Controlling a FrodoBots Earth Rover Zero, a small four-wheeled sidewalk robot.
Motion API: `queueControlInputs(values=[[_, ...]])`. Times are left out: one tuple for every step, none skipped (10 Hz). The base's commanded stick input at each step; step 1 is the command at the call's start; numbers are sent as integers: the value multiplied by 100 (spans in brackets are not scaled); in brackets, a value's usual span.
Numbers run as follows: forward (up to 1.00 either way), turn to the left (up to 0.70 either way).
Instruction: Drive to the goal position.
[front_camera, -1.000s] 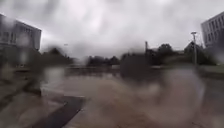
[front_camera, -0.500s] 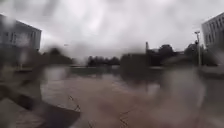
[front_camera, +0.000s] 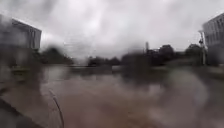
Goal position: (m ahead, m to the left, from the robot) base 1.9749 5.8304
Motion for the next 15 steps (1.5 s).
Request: queueControlInputs(values=[[100, 0], [100, 0], [100, 0], [100, 0], [100, 0], [100, 0], [100, 0], [100, 0], [100, 0], [100, 0], [100, 0], [100, 0], [100, 0], [100, 0], [100, 0]])
